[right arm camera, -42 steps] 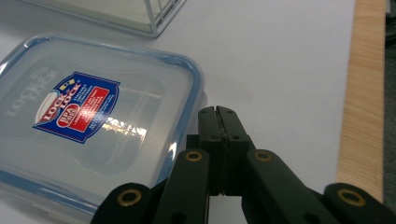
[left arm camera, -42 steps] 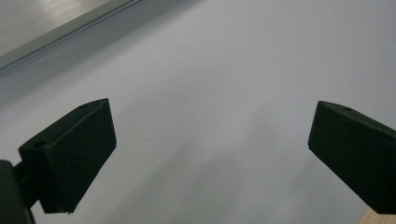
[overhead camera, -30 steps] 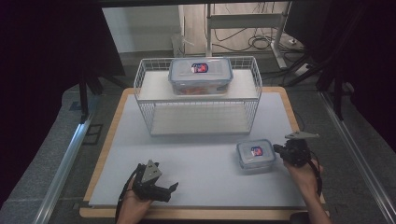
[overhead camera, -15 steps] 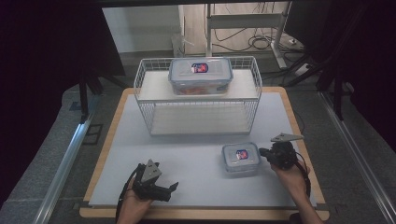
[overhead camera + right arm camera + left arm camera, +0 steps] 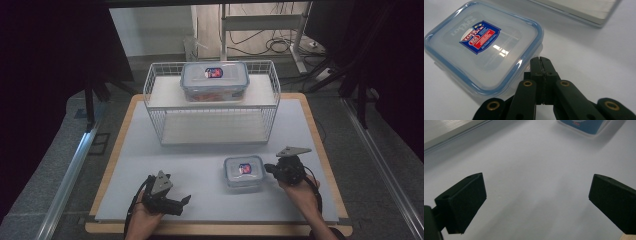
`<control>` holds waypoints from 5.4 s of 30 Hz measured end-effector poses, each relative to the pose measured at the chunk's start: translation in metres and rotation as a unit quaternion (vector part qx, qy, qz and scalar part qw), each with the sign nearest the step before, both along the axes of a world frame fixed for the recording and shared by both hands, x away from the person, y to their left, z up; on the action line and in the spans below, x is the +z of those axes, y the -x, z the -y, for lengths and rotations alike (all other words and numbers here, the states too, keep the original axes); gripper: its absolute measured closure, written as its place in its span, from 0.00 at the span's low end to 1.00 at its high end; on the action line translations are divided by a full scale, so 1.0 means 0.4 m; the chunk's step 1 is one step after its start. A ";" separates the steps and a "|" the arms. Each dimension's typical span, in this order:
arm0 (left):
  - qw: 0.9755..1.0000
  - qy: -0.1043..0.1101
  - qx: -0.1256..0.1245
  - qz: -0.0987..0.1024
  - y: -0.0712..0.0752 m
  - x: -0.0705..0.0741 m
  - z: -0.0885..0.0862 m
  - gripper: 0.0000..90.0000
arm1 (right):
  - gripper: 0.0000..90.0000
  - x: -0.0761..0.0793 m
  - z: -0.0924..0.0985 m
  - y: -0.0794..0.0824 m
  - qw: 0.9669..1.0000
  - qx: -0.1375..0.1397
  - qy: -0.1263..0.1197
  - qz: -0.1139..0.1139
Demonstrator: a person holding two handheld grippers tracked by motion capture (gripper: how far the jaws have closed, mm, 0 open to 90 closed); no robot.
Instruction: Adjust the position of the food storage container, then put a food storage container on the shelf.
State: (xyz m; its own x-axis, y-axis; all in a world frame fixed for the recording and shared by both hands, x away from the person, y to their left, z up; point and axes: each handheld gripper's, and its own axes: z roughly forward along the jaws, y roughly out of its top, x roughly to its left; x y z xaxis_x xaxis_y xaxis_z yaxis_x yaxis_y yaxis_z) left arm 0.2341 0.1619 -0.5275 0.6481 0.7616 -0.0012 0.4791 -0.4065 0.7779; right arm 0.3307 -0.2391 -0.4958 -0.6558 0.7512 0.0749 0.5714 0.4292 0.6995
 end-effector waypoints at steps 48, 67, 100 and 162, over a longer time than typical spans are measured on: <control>1.000 0.014 -0.002 0.004 0.002 0.004 -0.030 0.10 | 0.31 -0.005 -0.042 0.065 0.994 0.099 -0.035 0.041; 1.000 0.004 0.004 -0.027 -0.008 0.010 -0.026 0.07 | 0.08 -0.018 -0.040 0.052 0.996 0.083 -0.019 0.029; 0.986 0.077 -0.078 -0.126 -0.193 0.037 0.113 0.10 | 0.15 0.005 -0.148 0.000 0.991 0.111 -0.052 -0.055; 0.945 0.240 -0.088 -0.204 -0.157 -0.004 0.036 0.62 | 0.63 -0.036 -0.111 0.007 0.959 0.119 -0.192 -0.170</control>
